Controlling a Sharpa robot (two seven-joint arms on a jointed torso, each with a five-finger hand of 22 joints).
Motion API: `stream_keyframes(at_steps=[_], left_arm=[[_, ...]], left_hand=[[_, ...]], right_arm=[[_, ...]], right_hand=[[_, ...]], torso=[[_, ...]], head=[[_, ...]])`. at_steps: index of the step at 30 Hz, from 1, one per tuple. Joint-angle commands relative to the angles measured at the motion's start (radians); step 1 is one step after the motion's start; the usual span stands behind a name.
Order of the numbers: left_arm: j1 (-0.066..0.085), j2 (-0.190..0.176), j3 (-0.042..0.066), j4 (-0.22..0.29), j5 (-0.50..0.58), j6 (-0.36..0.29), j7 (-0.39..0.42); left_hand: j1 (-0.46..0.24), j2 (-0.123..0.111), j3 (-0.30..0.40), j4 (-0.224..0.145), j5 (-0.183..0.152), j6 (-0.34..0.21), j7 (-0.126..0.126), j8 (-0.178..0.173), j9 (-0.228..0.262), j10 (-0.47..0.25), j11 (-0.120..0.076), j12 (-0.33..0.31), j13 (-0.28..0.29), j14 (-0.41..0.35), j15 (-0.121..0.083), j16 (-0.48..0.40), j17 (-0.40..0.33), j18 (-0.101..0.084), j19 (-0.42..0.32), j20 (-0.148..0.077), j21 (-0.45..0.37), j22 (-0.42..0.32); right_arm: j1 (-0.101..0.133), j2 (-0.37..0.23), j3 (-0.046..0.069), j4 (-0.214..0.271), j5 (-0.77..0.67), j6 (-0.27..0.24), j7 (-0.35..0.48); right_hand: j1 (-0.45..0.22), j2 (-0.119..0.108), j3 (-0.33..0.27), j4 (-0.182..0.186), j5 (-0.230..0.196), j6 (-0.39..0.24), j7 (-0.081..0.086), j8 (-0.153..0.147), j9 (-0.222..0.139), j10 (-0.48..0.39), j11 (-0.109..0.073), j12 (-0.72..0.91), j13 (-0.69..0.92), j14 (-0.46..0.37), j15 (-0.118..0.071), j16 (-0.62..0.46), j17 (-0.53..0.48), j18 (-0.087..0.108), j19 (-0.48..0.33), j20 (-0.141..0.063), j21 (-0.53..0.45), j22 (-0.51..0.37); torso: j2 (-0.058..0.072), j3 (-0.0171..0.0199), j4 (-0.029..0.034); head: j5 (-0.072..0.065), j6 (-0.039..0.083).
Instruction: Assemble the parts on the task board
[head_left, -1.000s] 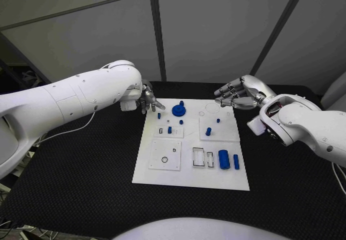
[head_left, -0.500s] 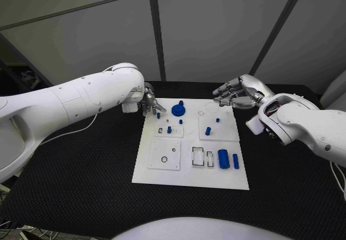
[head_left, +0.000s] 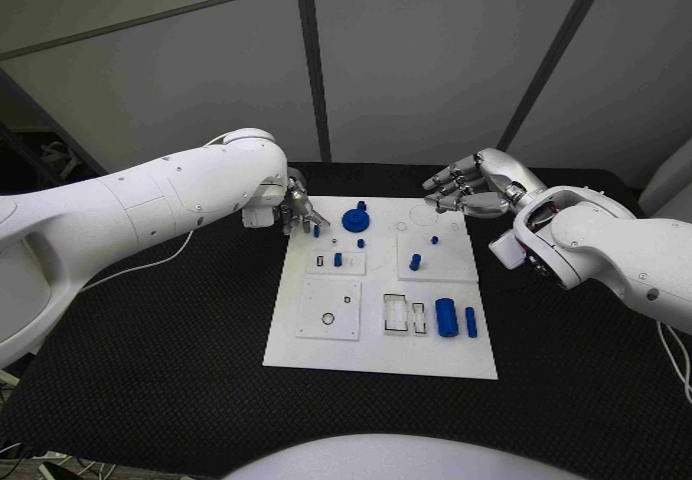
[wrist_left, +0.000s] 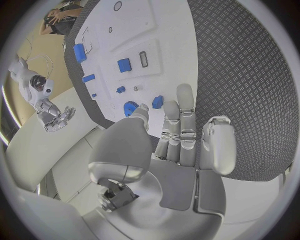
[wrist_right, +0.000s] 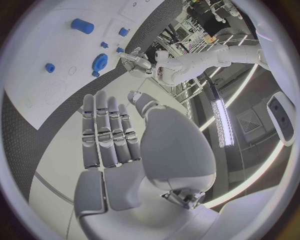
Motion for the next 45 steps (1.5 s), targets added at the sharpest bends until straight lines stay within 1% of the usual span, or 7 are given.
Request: stream_keyframes(at_steps=[1,17,21,28,35,39,45], left_arm=[[0.001,0.002,0.0,0.001,-0.008,0.012,0.012],[0.0,0.003,0.0,0.0,-0.007,0.003,0.029],[0.0,0.002,0.0,0.0,0.007,-0.012,0.038],[0.0,-0.002,0.0,0.001,0.045,-0.036,0.055],[-0.001,-0.011,0.0,0.008,0.085,-0.063,0.061],[-0.001,-0.028,0.0,0.029,0.122,-0.082,0.055],[-0.002,-0.075,0.0,0.098,0.164,-0.12,0.05]], left_hand=[[0.003,0.003,-0.004,-0.001,0.002,0.009,0.001,0.0,-0.002,0.008,-0.003,0.007,0.0,0.004,-0.001,0.004,0.002,-0.014,0.02,-0.002,0.003,0.036],[0.083,0.047,0.014,-0.042,-0.005,0.021,-0.002,-0.005,-0.011,0.008,-0.007,0.005,-0.014,0.004,-0.004,0.003,0.002,-0.015,0.02,-0.005,0.004,0.04],[0.15,0.091,0.064,-0.082,-0.08,0.019,-0.005,-0.011,-0.017,0.004,-0.01,-0.001,-0.024,0.004,-0.006,0.003,0.002,-0.014,0.019,-0.007,0.001,0.039],[0.238,0.124,0.2,-0.17,-0.089,0.011,-0.004,-0.015,-0.02,-0.004,-0.012,-0.021,-0.046,0.003,-0.007,0.001,0.002,-0.012,0.015,-0.011,-0.007,0.034],[0.182,0.077,0.38,-0.222,-0.087,0.008,-0.003,0.004,-0.003,0.003,-0.011,-0.032,-0.068,0.003,-0.004,0.0,0.002,-0.012,0.014,-0.009,-0.011,0.034],[0.099,0.023,0.54,-0.255,-0.087,-0.002,-0.006,0.031,0.023,0.015,-0.013,-0.031,-0.081,0.004,-0.002,0.0,0.001,-0.012,0.015,-0.009,-0.014,0.035],[0.065,-0.008,0.615,-0.28,-0.067,-0.001,-0.008,0.055,0.043,0.023,-0.013,-0.03,-0.085,0.004,-0.006,0.0,0.001,-0.011,0.016,-0.012,-0.016,0.036]], right_arm=[[0.002,0.002,0.001,0.0,-0.001,0.007,0.006],[0.002,0.005,0.001,-0.003,-0.001,0.011,0.004],[0.002,0.006,0.001,-0.004,-0.001,0.012,0.003],[0.002,0.006,0.001,-0.006,-0.001,0.013,0.002],[0.002,0.008,0.001,-0.009,-0.001,0.014,0.002],[0.002,0.009,0.001,-0.011,-0.001,0.015,0.002],[0.002,0.008,0.001,-0.013,-0.001,0.016,0.002]], right_hand=[[-0.006,0.0,-0.002,-0.002,0.003,-0.002,0.003,-0.005,0.0,-0.004,0.006,-0.006,-0.001,0.0,0.007,-0.004,-0.001,0.001,0.001,0.004,-0.002,-0.001],[-0.006,0.0,-0.002,-0.002,0.003,-0.002,0.003,-0.005,0.0,-0.004,0.006,-0.006,-0.001,0.0,0.007,-0.004,-0.001,0.001,0.001,0.004,-0.002,-0.001],[-0.006,0.0,-0.002,-0.002,0.003,-0.002,0.003,-0.005,0.0,-0.004,0.006,-0.006,-0.001,0.0,0.007,-0.004,-0.001,0.001,0.001,0.004,-0.002,-0.001],[-0.006,0.001,-0.002,-0.002,0.005,-0.002,0.003,-0.004,0.0,-0.004,0.006,-0.006,-0.002,0.001,0.007,-0.005,-0.001,0.002,0.002,0.005,-0.004,-0.002],[-0.006,0.001,-0.002,-0.002,0.005,-0.002,0.003,-0.004,0.0,-0.004,0.006,-0.006,-0.002,0.001,0.007,-0.005,-0.001,0.002,0.002,0.005,-0.004,-0.002],[-0.005,0.001,-0.002,-0.002,0.006,-0.002,0.003,-0.004,0.0,-0.004,0.006,-0.006,-0.002,0.001,0.007,-0.005,-0.001,0.002,0.002,0.005,-0.004,-0.002],[-0.006,0.001,-0.002,-0.001,0.007,-0.002,0.004,-0.004,0.0,-0.004,0.006,-0.006,-0.002,0.001,0.007,-0.005,-0.001,0.002,0.002,0.005,-0.005,-0.003]], torso=[[-0.001,0.0,0.0003],[0.0,0.0001,0.0006],[0.0,0.0,0.0005],[0.0,-0.0001,0.0014],[-0.001,0.0005,0.0015],[-0.001,0.0001,0.0026],[0.0,0.0001,0.0034]], head=[[0.0,-0.001],[0.0,-0.002],[0.0,-0.004],[0.002,-0.006],[0.005,-0.005],[0.007,-0.004],[0.011,-0.003]])
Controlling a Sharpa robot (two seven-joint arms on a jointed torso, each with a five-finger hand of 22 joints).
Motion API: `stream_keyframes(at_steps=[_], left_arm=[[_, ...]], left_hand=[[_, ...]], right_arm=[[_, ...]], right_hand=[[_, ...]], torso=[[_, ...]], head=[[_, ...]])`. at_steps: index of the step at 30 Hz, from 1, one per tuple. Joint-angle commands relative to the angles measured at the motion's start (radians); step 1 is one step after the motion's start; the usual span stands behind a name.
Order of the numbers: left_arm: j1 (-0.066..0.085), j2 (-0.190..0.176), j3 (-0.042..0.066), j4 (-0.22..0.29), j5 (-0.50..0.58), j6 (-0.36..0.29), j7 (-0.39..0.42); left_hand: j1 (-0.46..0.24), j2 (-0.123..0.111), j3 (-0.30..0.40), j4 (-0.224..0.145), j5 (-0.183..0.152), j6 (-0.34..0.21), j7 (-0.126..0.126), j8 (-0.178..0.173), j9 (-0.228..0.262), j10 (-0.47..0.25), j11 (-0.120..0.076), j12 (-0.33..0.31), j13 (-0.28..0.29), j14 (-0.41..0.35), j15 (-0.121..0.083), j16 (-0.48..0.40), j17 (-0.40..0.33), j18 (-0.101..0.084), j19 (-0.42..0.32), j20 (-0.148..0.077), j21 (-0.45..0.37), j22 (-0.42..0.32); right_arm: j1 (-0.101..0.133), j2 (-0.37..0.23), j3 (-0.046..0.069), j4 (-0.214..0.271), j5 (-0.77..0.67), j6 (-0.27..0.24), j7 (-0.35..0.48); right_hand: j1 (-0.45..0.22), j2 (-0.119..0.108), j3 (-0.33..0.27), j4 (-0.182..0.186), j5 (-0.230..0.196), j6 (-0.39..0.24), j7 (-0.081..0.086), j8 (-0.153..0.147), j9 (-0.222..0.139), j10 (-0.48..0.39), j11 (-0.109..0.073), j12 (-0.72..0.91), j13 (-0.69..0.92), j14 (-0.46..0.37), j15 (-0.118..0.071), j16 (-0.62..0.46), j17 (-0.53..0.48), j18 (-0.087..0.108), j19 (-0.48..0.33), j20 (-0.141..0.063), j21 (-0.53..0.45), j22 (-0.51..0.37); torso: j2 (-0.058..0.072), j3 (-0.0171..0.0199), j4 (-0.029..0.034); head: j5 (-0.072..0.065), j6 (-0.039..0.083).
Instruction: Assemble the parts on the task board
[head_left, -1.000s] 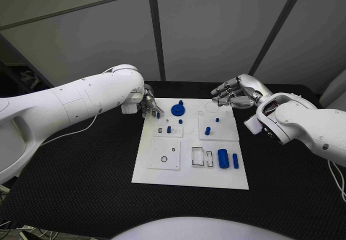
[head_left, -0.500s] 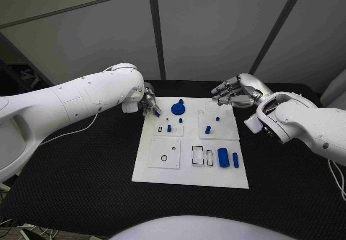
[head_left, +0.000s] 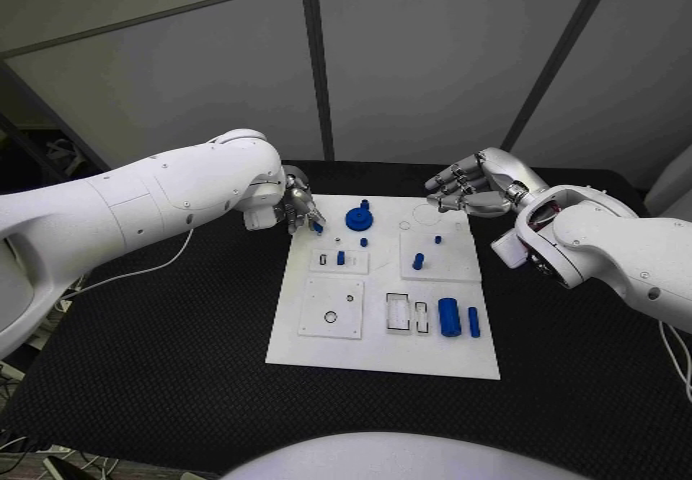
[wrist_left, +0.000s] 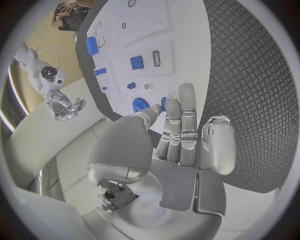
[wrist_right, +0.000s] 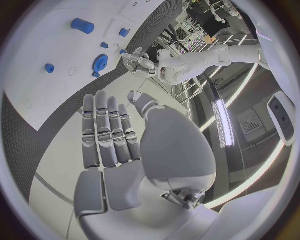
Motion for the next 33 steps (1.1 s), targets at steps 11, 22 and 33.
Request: stream_keyframes(at_steps=[11,22,33], left_arm=[[-0.012,-0.144,-0.001,0.231,0.083,-0.166,-0.003],[-0.053,-0.204,-0.002,0.356,-0.008,-0.246,-0.009],[-0.082,-0.204,-0.002,0.385,-0.059,-0.271,-0.037]], left_hand=[[-0.064,-0.055,0.225,-0.147,0.094,0.005,-0.011,0.046,0.035,0.039,-0.007,0.021,0.02,0.003,-0.012,0.0,0.001,-0.013,0.015,-0.011,0.001,0.045],[-0.084,-0.076,0.258,-0.153,0.118,0.01,-0.016,0.065,0.048,0.06,-0.012,0.039,0.042,0.004,-0.015,0.0,0.001,-0.014,0.019,-0.014,0.006,0.053],[-0.1,-0.09,0.28,-0.156,0.134,0.016,-0.02,0.075,0.054,0.076,-0.016,0.047,0.053,0.004,-0.017,0.0,0.001,-0.017,0.024,-0.015,0.015,0.064]], right_arm=[[0.002,-0.004,0.001,-0.002,-0.001,0.008,0.002],[0.002,-0.006,0.001,-0.002,-0.001,0.009,0.002],[0.002,-0.006,0.001,-0.002,-0.001,0.012,-0.001]], right_hand=[[-0.006,0.001,-0.002,-0.001,0.007,-0.002,0.004,-0.004,0.0,-0.004,0.006,-0.006,-0.001,0.001,0.007,-0.006,-0.001,0.002,0.002,0.005,-0.005,-0.002],[-0.006,0.001,-0.002,-0.001,0.007,-0.002,0.004,-0.004,0.0,-0.004,0.006,-0.006,-0.001,0.001,0.007,-0.006,-0.001,0.002,0.002,0.005,-0.005,-0.002],[-0.006,0.001,-0.002,-0.001,0.007,-0.002,0.004,-0.004,0.0,-0.004,0.006,-0.006,-0.001,0.001,0.007,-0.006,-0.001,0.002,0.002,0.005,-0.005,-0.002]], torso=[[0.0,0.0002,0.0009],[-0.001,0.0002,-0.0003],[0.0,0.0005,-0.0015]], head=[[0.013,-0.001],[0.018,-0.002],[0.018,-0.002]])
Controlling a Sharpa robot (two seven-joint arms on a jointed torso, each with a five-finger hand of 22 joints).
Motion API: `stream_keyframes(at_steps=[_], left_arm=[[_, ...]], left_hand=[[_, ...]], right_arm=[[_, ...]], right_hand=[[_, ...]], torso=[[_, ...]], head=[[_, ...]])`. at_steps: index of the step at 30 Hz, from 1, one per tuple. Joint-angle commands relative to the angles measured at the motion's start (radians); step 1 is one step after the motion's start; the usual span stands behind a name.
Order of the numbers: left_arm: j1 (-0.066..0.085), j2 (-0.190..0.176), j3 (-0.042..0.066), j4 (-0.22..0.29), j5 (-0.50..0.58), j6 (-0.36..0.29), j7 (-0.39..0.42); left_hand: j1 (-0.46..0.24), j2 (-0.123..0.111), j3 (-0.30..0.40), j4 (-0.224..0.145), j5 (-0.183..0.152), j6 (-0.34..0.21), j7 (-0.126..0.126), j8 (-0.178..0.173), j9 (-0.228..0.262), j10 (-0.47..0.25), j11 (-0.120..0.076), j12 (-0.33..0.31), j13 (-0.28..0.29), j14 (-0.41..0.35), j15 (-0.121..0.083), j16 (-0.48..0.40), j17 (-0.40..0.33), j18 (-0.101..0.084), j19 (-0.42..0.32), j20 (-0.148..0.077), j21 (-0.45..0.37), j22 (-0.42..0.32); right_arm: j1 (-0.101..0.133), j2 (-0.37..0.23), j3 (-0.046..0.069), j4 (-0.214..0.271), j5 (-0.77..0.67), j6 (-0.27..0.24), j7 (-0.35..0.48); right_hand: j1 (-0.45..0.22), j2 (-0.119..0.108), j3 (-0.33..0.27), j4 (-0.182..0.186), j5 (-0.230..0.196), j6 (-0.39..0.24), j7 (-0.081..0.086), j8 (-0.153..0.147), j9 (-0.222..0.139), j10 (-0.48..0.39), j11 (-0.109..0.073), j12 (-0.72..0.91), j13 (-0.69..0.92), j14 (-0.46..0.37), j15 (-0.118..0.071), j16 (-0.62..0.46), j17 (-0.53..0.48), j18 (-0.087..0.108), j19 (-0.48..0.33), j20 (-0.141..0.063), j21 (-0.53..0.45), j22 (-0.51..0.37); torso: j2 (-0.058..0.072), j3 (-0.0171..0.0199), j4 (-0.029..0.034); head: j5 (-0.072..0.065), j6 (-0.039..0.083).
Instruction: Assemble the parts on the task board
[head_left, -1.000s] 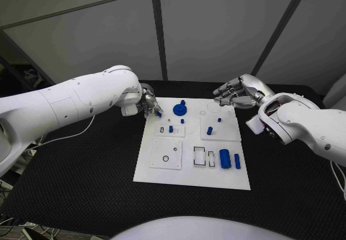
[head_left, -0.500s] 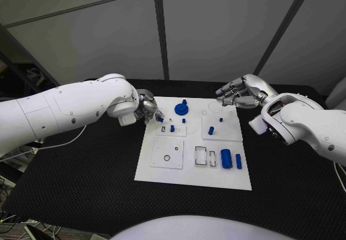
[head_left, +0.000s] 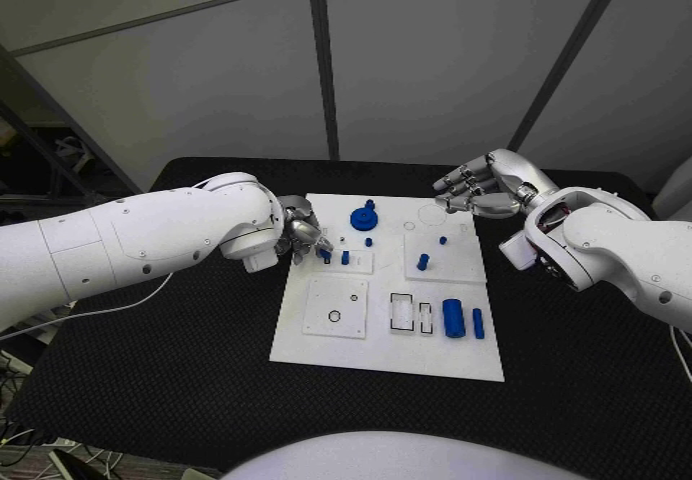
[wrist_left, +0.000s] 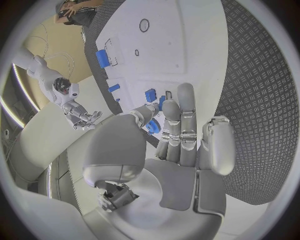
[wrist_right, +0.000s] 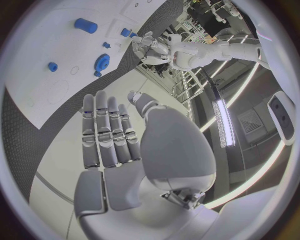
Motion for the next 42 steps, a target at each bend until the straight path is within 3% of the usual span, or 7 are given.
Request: stream_keyframes(at_steps=[1,17,29,42], left_arm=[[-0.001,0.003,0.001,0.004,-0.049,-0.029,-0.027],[-0.003,0.023,0.001,-0.005,-0.059,0.015,-0.071],[-0.003,0.043,0.0,-0.019,-0.072,0.025,-0.078],[-0.003,0.042,-0.002,-0.015,-0.092,0.061,-0.088]], left_hand=[[-0.013,-0.001,0.145,-0.131,0.013,0.002,-0.006,0.009,0.003,0.015,-0.005,0.009,0.006,0.001,-0.01,0.0,0.001,-0.018,0.027,-0.008,0.016,0.07],[-0.038,-0.016,0.168,-0.136,0.063,0.006,-0.011,0.025,0.013,0.025,-0.008,0.003,0.002,0.001,-0.013,0.0,0.001,-0.02,0.032,-0.01,0.025,0.081],[-0.042,-0.018,0.169,-0.136,0.068,0.007,-0.012,0.028,0.014,0.026,-0.009,0.0,-0.001,0.002,-0.013,0.0,0.001,-0.021,0.033,-0.01,0.028,0.085],[-0.046,-0.023,0.172,-0.139,0.075,0.009,-0.014,0.034,0.017,0.031,-0.011,0.008,0.009,0.002,-0.014,0.0,0.002,-0.022,0.034,-0.011,0.031,0.089]], right_arm=[[0.002,0.001,0.001,0.001,-0.001,0.008,0.001],[0.002,0.003,0.001,0.001,-0.001,0.015,0.005],[0.002,0.003,0.001,0.003,-0.001,0.016,0.006],[0.002,0.003,0.001,0.002,-0.001,0.018,0.006]], right_hand=[[-0.006,0.001,-0.002,-0.001,0.007,-0.002,0.004,-0.004,0.0,-0.004,0.006,-0.006,-0.002,0.001,0.007,-0.006,-0.001,0.002,0.002,0.005,-0.005,-0.002],[-0.006,0.001,-0.002,-0.001,0.007,-0.002,0.004,-0.004,0.0,-0.004,0.006,-0.006,-0.002,0.001,0.007,-0.006,-0.001,0.002,0.002,0.005,-0.005,-0.002],[-0.006,0.002,-0.002,-0.001,0.01,-0.002,0.004,-0.004,0.001,-0.004,0.006,-0.006,-0.003,0.002,0.007,-0.008,-0.001,0.002,0.004,0.005,-0.008,-0.004],[-0.006,0.002,-0.002,-0.001,0.01,-0.002,0.004,-0.004,0.001,-0.004,0.006,-0.006,-0.003,0.002,0.007,-0.008,-0.001,0.002,0.004,0.005,-0.008,-0.004]], torso=[[0.001,0.0001,-0.0013],[0.001,0.0002,-0.0005],[0.001,0.0006,-0.0011],[0.001,-0.0003,0.0005]], head=[[0.0,-0.001],[0.003,-0.009],[0.001,-0.009],[0.0,-0.011]])
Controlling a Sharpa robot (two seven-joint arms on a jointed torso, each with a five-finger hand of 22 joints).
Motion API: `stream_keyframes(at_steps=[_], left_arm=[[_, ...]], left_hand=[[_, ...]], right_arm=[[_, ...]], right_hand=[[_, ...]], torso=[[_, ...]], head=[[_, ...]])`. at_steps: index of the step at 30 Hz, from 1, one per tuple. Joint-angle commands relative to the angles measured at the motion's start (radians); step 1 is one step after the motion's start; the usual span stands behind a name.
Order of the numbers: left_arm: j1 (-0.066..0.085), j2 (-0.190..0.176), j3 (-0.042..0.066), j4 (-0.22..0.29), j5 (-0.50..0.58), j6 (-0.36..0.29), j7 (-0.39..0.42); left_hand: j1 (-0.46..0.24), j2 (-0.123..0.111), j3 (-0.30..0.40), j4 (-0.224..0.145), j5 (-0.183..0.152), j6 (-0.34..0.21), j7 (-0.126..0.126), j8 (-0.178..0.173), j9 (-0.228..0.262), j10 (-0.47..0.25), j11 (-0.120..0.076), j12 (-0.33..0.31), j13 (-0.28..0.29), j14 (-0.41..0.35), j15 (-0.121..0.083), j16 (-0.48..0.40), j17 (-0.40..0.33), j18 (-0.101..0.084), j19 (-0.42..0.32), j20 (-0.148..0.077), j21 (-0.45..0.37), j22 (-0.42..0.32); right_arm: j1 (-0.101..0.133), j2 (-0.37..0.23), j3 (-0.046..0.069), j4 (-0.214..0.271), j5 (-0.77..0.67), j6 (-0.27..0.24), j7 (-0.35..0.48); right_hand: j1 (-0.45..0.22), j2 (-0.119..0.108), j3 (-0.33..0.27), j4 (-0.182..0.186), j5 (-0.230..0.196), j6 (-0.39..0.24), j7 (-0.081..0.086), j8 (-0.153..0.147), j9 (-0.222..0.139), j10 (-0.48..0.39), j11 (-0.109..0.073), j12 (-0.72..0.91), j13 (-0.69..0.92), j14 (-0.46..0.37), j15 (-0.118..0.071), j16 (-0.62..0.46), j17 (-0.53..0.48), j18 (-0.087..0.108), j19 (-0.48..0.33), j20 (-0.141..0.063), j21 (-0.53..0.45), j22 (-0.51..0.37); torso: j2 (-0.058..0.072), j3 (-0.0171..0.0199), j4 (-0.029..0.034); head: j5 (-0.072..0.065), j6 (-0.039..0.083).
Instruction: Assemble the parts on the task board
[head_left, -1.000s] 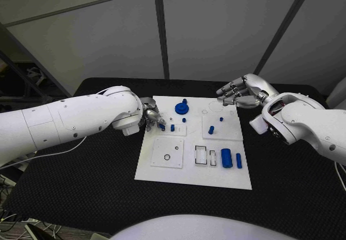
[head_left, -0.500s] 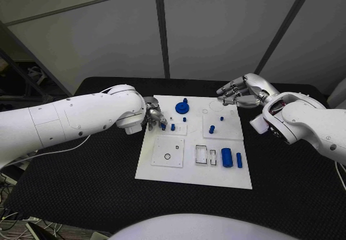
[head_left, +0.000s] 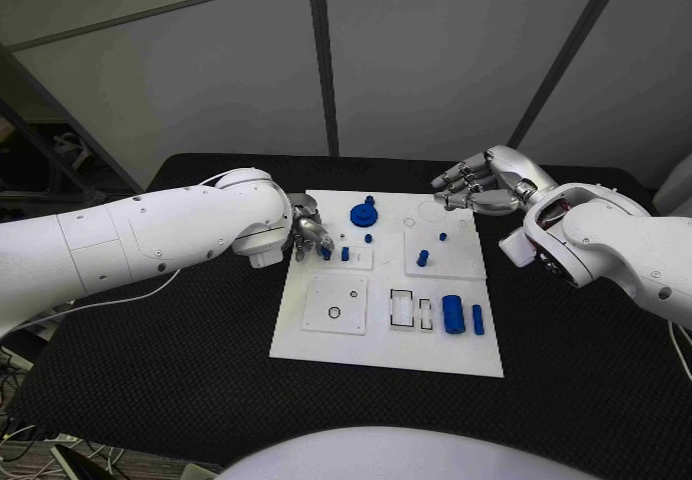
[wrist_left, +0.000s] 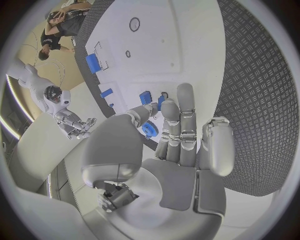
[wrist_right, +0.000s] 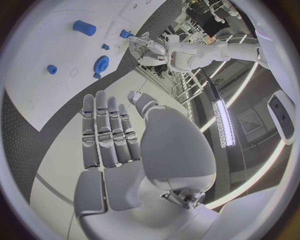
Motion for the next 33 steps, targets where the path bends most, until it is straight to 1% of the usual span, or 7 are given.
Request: stream_keyframes(at_steps=[1,12,18,27,29,31,33], left_arm=[[-0.001,-0.002,-0.002,0.003,-0.021,0.038,-0.018],[-0.001,-0.006,-0.002,0.009,-0.027,0.046,-0.016],[-0.001,-0.006,-0.002,0.008,-0.028,0.044,-0.016],[-0.001,0.006,-0.002,-0.002,-0.028,0.059,-0.019],[-0.001,0.009,-0.002,-0.007,-0.027,0.066,-0.022],[-0.001,0.011,-0.002,-0.011,-0.025,0.071,-0.024],[-0.001,0.012,-0.002,-0.014,-0.023,0.075,-0.025]], left_hand=[[0.002,0.01,0.113,-0.109,0.006,0.0,-0.005,0.006,0.002,0.01,-0.003,0.003,0.001,0.001,-0.007,0.0,0.002,-0.022,0.038,-0.007,0.008,0.09],[0.001,0.008,0.116,-0.111,0.011,0.001,-0.006,0.01,0.004,0.011,-0.004,0.003,0.001,0.001,-0.008,0.0,0.002,-0.023,0.039,-0.008,0.011,0.093],[0.001,0.008,0.117,-0.112,0.012,0.001,-0.006,0.011,0.004,0.011,-0.005,0.003,0.001,0.001,-0.008,0.0,0.002,-0.022,0.039,-0.008,0.01,0.092],[-0.012,0.006,0.112,-0.106,0.013,0.005,-0.009,0.018,0.008,0.018,-0.006,0.009,0.008,0.002,-0.008,0.0,0.002,-0.023,0.04,-0.008,0.012,0.094],[-0.028,0.003,0.089,-0.096,0.009,0.008,-0.015,0.027,0.013,0.024,-0.01,0.011,0.01,0.003,-0.009,0.001,0.002,-0.023,0.039,-0.009,0.012,0.095],[-0.047,0.003,0.041,-0.08,0.006,0.012,-0.025,0.033,0.015,0.029,-0.015,0.015,0.015,0.004,-0.009,0.001,0.003,-0.023,0.04,-0.011,0.013,0.097],[-0.055,0.004,0.001,-0.07,0.005,0.016,-0.026,0.034,0.014,0.03,-0.017,0.018,0.019,0.004,-0.012,0.001,0.004,-0.024,0.04,-0.012,0.015,0.1]], right_arm=[[0.002,0.001,0.001,0.001,-0.001,0.007,0.007],[0.002,0.004,0.001,-0.002,-0.001,0.011,0.007],[0.002,0.004,0.001,-0.002,-0.001,0.012,0.008],[0.002,0.004,0.001,-0.001,-0.001,0.012,0.008],[0.002,0.003,0.001,-0.001,-0.001,0.012,0.007],[0.002,0.003,0.001,-0.001,-0.001,0.012,0.007],[0.002,0.002,0.001,0.0,-0.001,0.011,0.007]], right_hand=[[-0.006,0.002,-0.002,-0.001,0.003,-0.002,0.004,-0.004,0.001,-0.004,0.006,-0.006,-0.001,0.002,0.007,-0.004,-0.001,0.002,0.004,0.005,-0.003,-0.001],[-0.006,0.002,-0.002,-0.001,0.003,-0.002,0.004,-0.004,0.001,-0.004,0.006,-0.006,-0.001,0.002,0.007,-0.004,-0.001,0.002,0.004,0.005,-0.003,-0.001],[-0.006,0.002,-0.002,0.0,0.004,-0.002,0.004,-0.004,0.001,-0.004,0.006,-0.006,-0.001,0.002,0.007,-0.004,-0.001,0.002,0.004,0.005,-0.004,-0.001],[-0.006,0.002,-0.003,0.0,0.004,-0.002,0.004,-0.004,0.001,-0.004,0.006,-0.006,-0.002,0.002,0.007,-0.005,-0.001,0.002,0.005,0.005,-0.005,-0.002],[-0.006,0.002,-0.003,0.0,0.004,-0.002,0.004,-0.004,0.001,-0.004,0.006,-0.006,-0.002,0.002,0.007,-0.005,-0.001,0.002,0.005,0.005,-0.005,-0.002],[-0.006,0.002,-0.003,0.0,0.004,-0.002,0.004,-0.004,0.001,-0.004,0.006,-0.006,-0.002,0.002,0.007,-0.005,-0.001,0.002,0.005,0.005,-0.005,-0.002],[-0.006,0.002,-0.003,0.0,0.004,-0.002,0.004,-0.004,0.001,-0.004,0.006,-0.006,-0.002,0.002,0.007,-0.005,-0.001,0.002,0.005,0.005,-0.005,-0.002]], torso=[[0.0,-0.0013,0.0009],[0.0,-0.0003,0.0002],[0.0,0.0,0.0],[0.0,0.0003,-0.0017],[0.0,0.0004,-0.0015],[0.0,0.0005,-0.0013],[0.0,0.0001,-0.001]], head=[[0.0,-0.001],[0.003,-0.002],[0.005,-0.001],[0.005,-0.002],[0.004,-0.003],[0.003,-0.005],[0.004,-0.006]])
